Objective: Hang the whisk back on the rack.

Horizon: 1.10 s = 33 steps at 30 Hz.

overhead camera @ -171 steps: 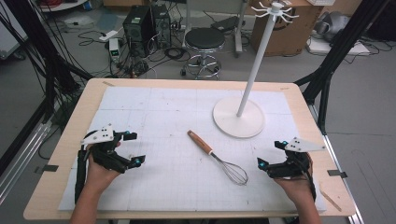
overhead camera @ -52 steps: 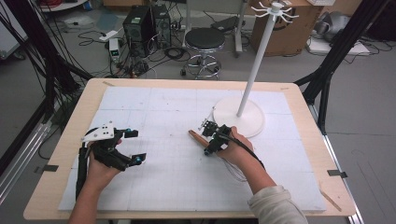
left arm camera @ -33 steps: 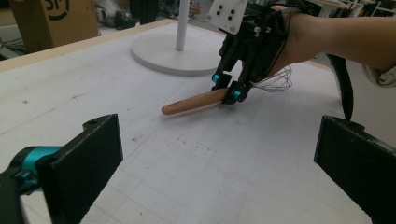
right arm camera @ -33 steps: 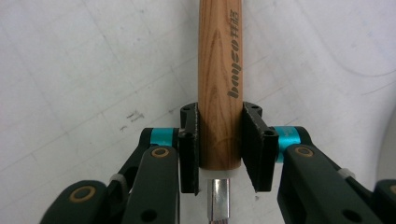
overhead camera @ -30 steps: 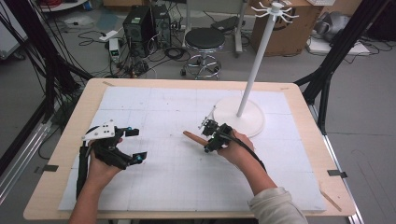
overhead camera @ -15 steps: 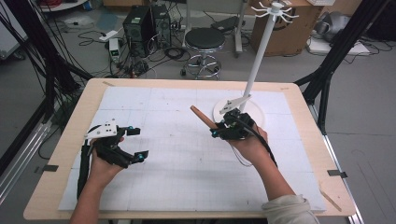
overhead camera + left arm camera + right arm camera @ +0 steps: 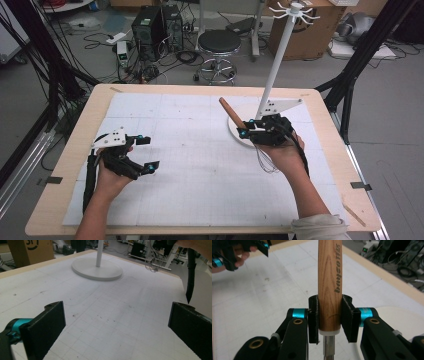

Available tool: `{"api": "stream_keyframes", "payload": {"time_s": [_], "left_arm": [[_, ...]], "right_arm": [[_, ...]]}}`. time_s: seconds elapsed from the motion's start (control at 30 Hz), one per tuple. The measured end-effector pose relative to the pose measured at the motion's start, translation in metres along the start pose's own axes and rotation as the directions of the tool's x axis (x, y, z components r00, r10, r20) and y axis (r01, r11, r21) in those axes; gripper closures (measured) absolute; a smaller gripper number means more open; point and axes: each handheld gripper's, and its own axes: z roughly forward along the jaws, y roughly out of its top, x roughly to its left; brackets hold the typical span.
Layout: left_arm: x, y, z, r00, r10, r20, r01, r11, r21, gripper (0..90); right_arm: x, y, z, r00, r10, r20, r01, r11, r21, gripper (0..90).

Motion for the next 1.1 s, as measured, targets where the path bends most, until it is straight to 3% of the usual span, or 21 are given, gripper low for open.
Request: {"api": "stream_keyframes", "payload": {"time_s": [0.3, 0.47, 0.53, 1.1], "left_arm": [[-0.001, 0.0, -0.001, 1.0, 0.002, -0.001, -0.002, 1.0, 0.004, 1.7], [-0.002, 0.001, -0.001, 1.0, 0.003, 0.0, -0.003, 1.0, 0.003, 1.7], [-0.002, 0.0, -0.001, 1.0, 0.003, -0.001, -0.003, 1.0, 0.003, 1.7], [-0.001, 0.0, 0.0, 1.0, 0.001, 0.004, -0.001, 1.0, 0.005, 1.7]], "right_arm": [[-0.007, 0.0, -0.026, 0.9995, -0.025, 0.021, 0.028, 0.993, -0.117, 70.8], [-0.014, -0.001, -0.039, 0.9991, -0.001, 0.043, 0.008, 0.986, -0.164, 70.8], [-0.019, -0.002, -0.048, 0.9989, 0.02, 0.043, -0.011, 0.98, -0.201, 70.8], [-0.047, 0.005, -0.085, 0.9937, 0.055, 0.098, -0.025, 0.957, -0.288, 70.8]]}}
